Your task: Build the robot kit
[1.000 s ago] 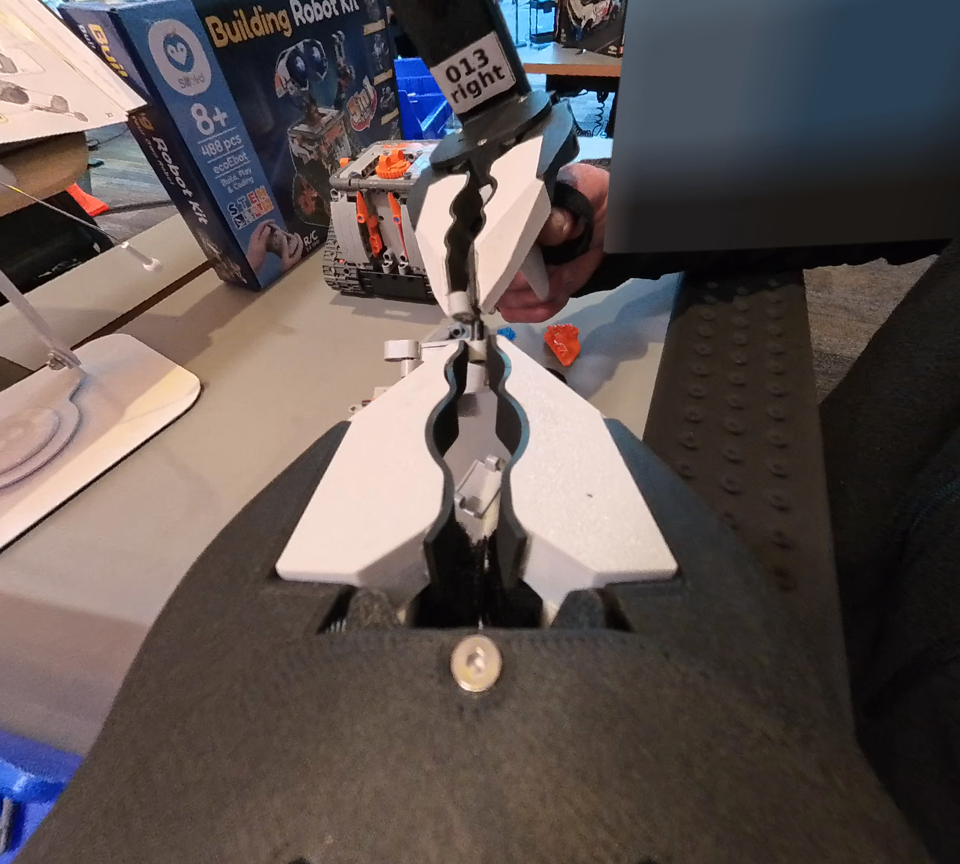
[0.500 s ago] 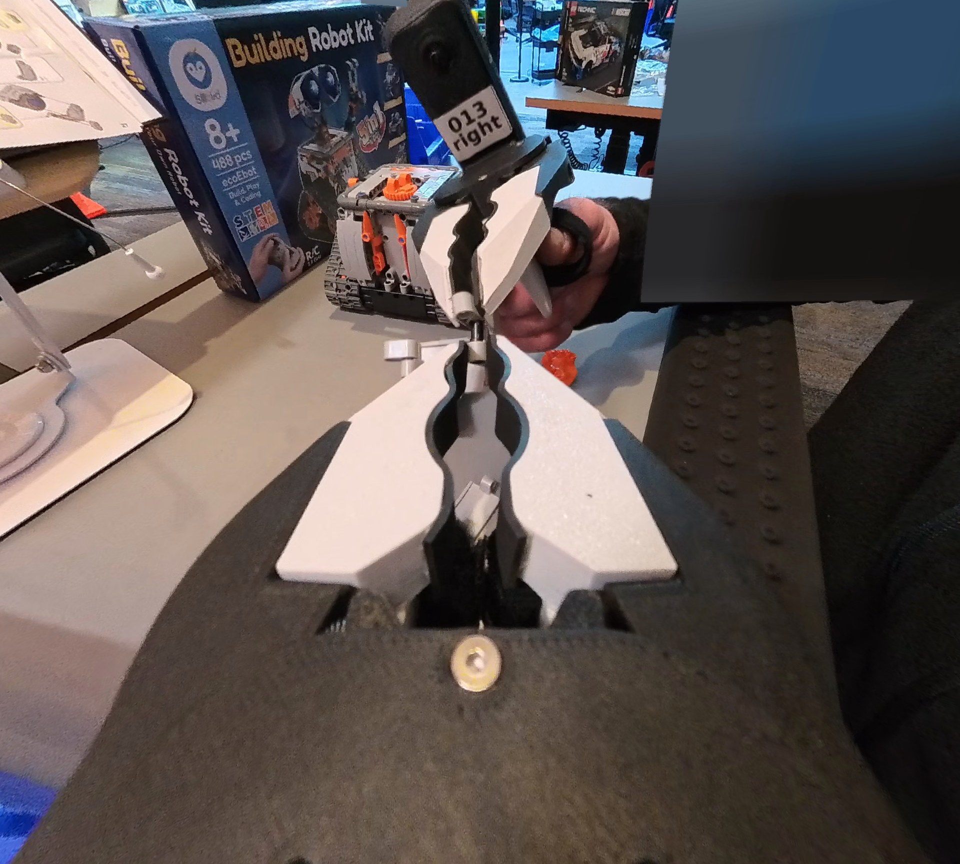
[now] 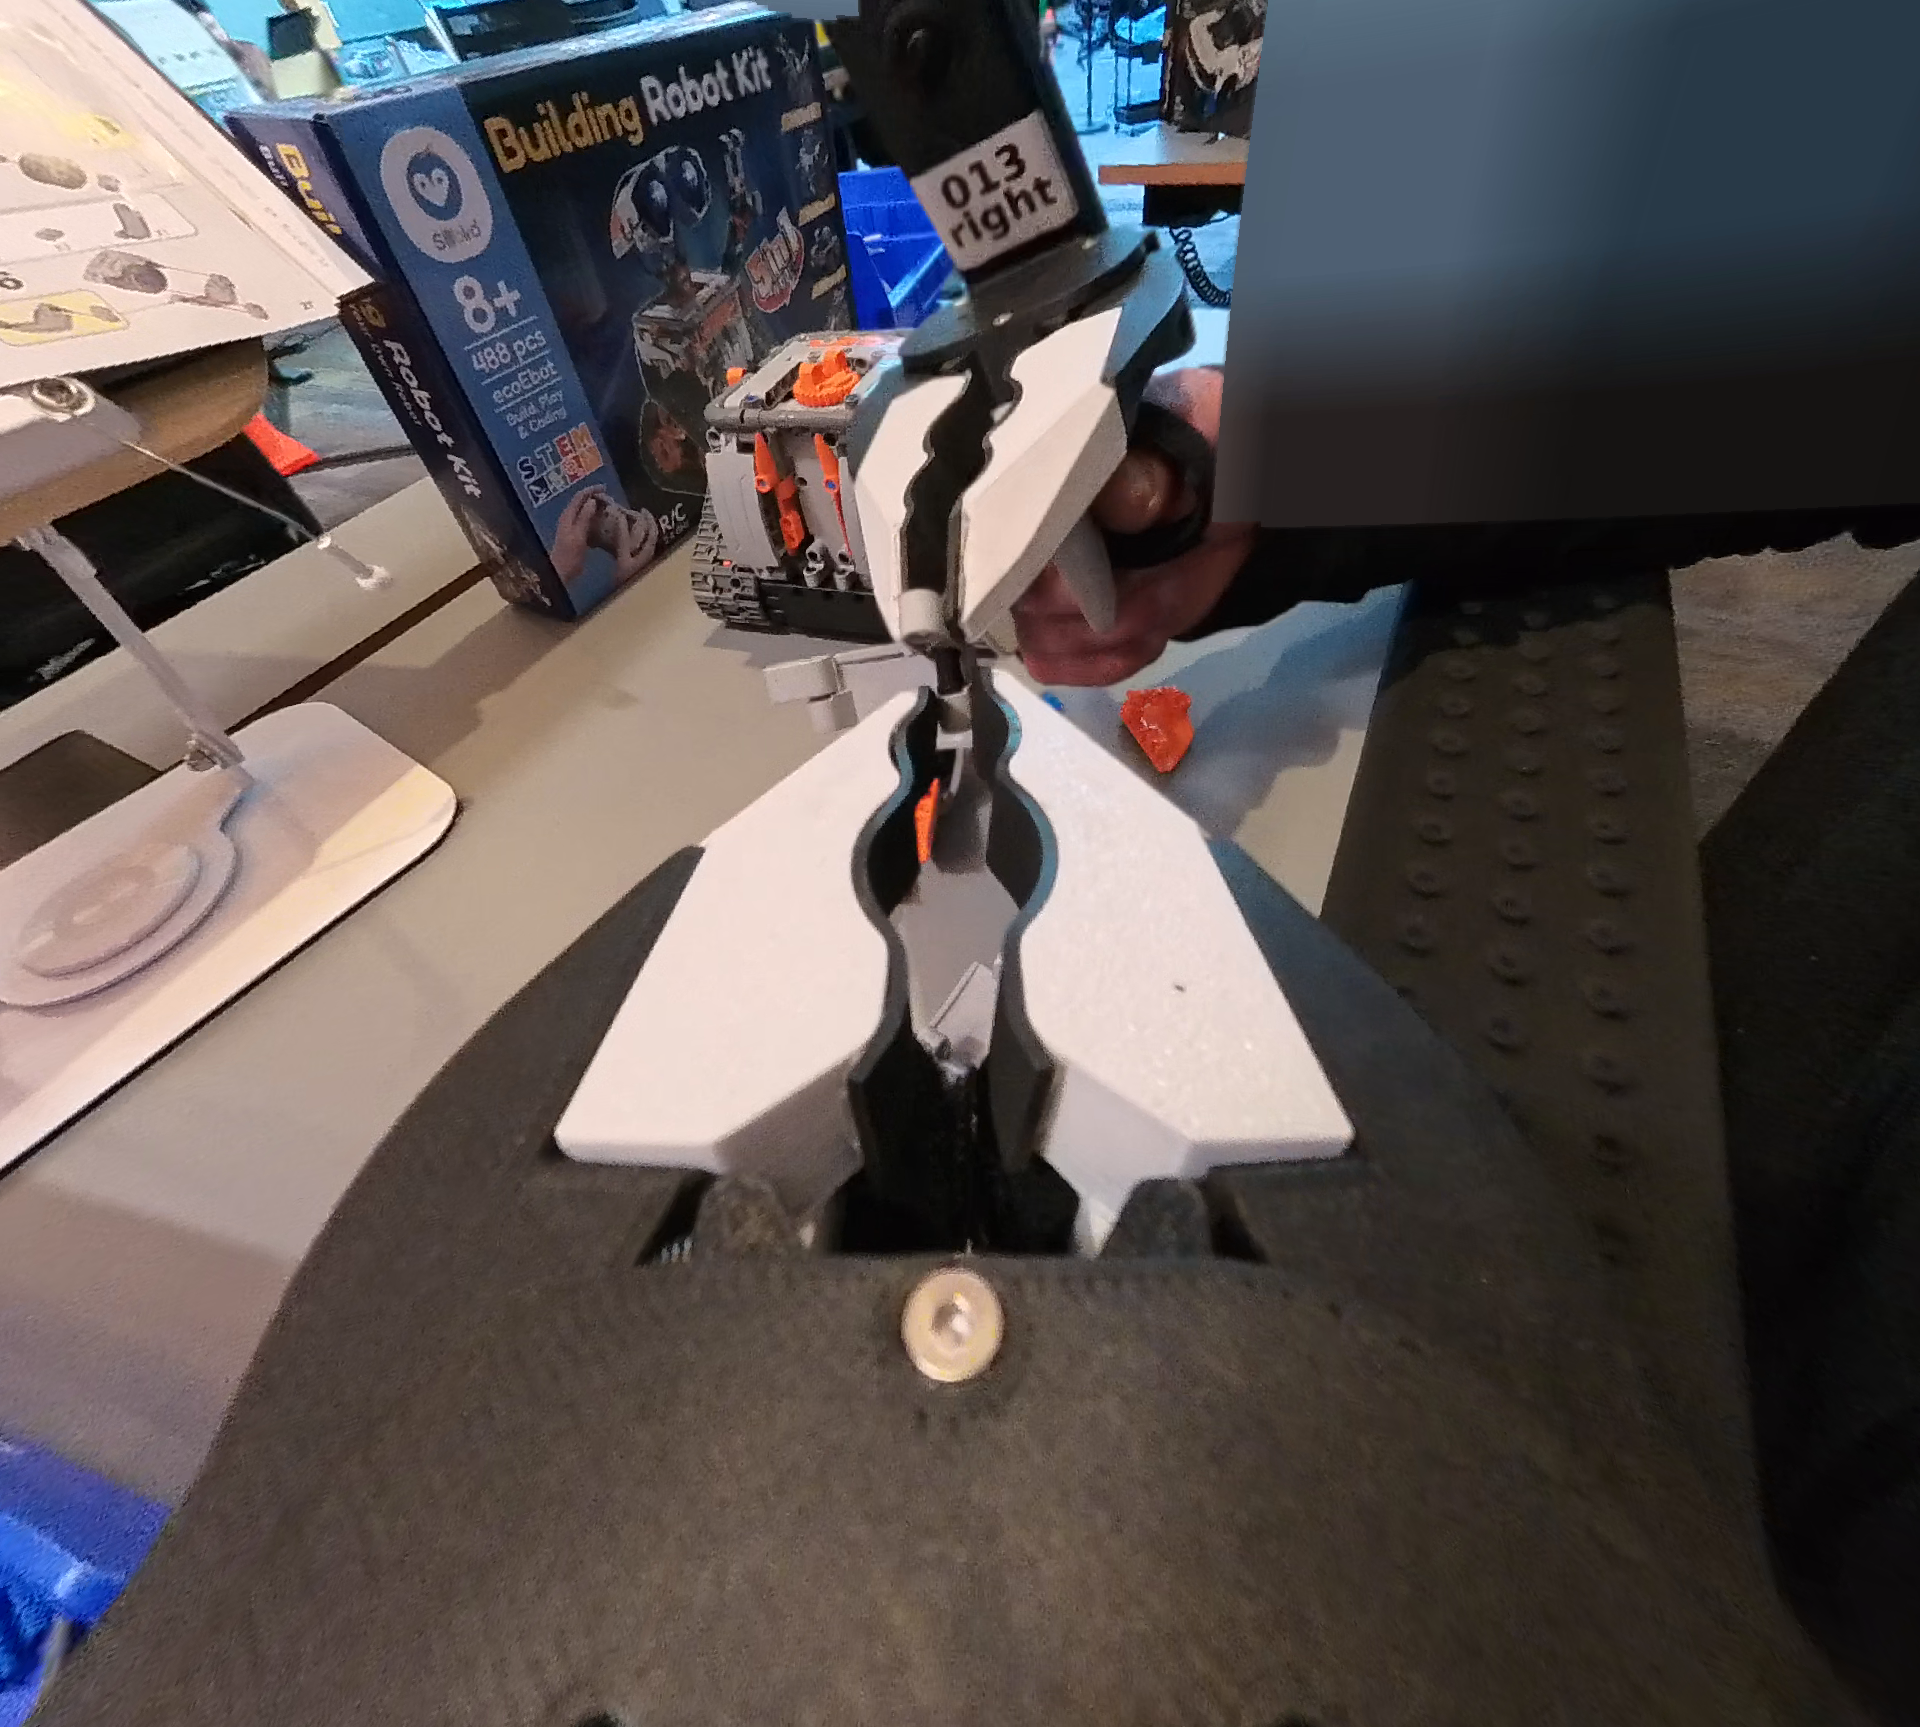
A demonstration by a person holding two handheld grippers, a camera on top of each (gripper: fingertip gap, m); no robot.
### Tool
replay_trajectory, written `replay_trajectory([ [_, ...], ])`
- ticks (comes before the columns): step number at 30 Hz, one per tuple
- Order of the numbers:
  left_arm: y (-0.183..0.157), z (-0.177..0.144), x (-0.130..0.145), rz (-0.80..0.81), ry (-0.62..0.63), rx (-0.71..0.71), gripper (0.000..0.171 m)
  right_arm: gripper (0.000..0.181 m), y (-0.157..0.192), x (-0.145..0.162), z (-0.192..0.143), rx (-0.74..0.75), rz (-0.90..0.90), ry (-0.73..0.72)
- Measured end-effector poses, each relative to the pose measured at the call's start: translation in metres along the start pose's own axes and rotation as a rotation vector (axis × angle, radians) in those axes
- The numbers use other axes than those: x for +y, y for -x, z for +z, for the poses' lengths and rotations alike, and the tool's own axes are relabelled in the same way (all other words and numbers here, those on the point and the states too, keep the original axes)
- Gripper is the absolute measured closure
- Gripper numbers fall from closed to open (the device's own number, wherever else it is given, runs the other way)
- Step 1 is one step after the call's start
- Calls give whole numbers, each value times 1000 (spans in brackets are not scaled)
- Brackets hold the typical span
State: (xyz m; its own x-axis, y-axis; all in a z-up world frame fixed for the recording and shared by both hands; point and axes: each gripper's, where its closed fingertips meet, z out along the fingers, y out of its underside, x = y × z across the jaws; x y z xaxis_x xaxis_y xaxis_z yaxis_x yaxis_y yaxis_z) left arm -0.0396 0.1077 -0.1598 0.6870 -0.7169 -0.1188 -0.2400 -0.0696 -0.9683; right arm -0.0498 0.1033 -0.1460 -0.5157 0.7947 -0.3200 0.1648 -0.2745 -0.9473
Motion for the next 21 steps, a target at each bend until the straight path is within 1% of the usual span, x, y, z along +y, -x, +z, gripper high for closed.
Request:
replay_trajectory([
  [9,2,4,13,165,161,-82,169,177,-6,14,-3,129,-147,204],
  [13,2,6,20,235,225,-114,169,177,-8,20,-3,153,-190,265],
  [17,1,5,20,234,232,-112,169,177,-8,21,-3,175,-246,287],
  [21,1,5,21,248,243,-120,168,177,-10,23,-2,233,-342,335],
])
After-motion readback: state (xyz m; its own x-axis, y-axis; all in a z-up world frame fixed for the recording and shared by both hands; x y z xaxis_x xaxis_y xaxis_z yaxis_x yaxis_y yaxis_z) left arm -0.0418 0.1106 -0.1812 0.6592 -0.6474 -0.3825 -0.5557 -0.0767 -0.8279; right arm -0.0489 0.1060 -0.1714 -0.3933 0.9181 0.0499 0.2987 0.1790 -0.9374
